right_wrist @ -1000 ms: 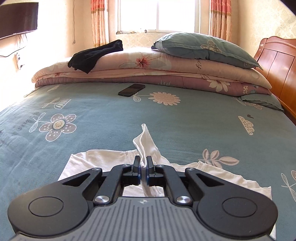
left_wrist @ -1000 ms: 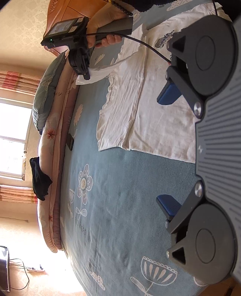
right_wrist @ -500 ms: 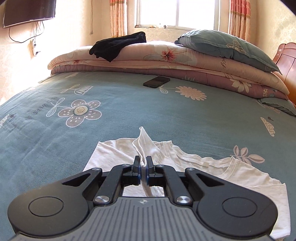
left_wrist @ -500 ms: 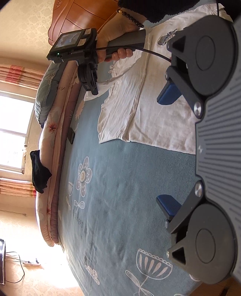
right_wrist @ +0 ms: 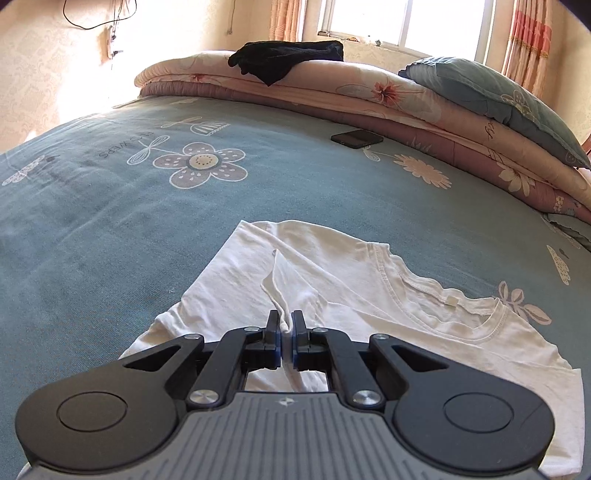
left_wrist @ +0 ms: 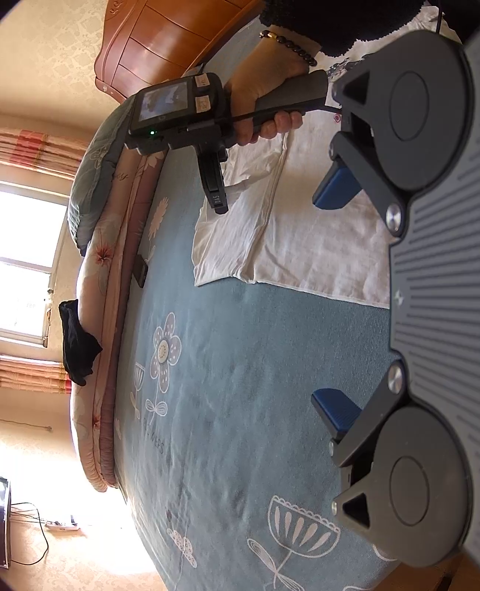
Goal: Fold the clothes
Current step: 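Lay the sleeve on the shirt and open the right gripper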
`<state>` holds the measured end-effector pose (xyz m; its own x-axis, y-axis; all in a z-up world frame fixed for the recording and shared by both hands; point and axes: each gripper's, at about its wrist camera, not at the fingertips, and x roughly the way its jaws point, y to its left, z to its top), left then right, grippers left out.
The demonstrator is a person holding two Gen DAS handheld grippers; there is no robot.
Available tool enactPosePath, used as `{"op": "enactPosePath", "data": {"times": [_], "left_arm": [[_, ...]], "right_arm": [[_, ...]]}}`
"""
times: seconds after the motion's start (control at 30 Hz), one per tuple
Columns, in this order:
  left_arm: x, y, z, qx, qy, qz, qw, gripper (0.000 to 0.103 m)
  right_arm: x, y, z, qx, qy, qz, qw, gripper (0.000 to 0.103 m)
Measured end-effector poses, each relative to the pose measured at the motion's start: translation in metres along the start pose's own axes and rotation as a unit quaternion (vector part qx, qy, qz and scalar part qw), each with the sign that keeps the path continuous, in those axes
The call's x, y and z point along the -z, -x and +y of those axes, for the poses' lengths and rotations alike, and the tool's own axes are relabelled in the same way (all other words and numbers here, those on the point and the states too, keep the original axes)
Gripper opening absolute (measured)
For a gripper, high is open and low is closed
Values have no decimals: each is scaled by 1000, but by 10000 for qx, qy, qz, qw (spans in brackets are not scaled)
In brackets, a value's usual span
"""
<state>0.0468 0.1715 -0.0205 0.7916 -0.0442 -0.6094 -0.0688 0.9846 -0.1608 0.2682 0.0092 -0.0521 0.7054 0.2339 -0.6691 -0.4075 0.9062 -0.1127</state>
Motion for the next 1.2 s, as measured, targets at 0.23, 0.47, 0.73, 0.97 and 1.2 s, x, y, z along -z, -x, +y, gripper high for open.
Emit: {"op": "enactPosePath", "data": {"times": [0.23, 0.47, 0.73, 0.97, 1.2], "left_arm": [[1, -1, -3, 23, -24, 36, 10000, 103], [2, -1, -5, 65, -37, 45, 10000, 103], [2, -3, -6, 72, -54, 86, 9999, 103], [5, -8, -5, 69, -19, 167, 9998, 103], [0, -18, -6, 182, 107, 194, 9996, 103]], "right_arm": [[15, 7, 16, -133, 370, -2, 9992, 6], [27, 16, 32, -96, 988, -71, 9950, 6], [7, 22, 24, -37, 631, -234, 9977, 6], [-10, 10, 26, -132, 596, -101, 9981, 10], [5, 15, 7, -992, -134, 174, 9948, 45]]}}
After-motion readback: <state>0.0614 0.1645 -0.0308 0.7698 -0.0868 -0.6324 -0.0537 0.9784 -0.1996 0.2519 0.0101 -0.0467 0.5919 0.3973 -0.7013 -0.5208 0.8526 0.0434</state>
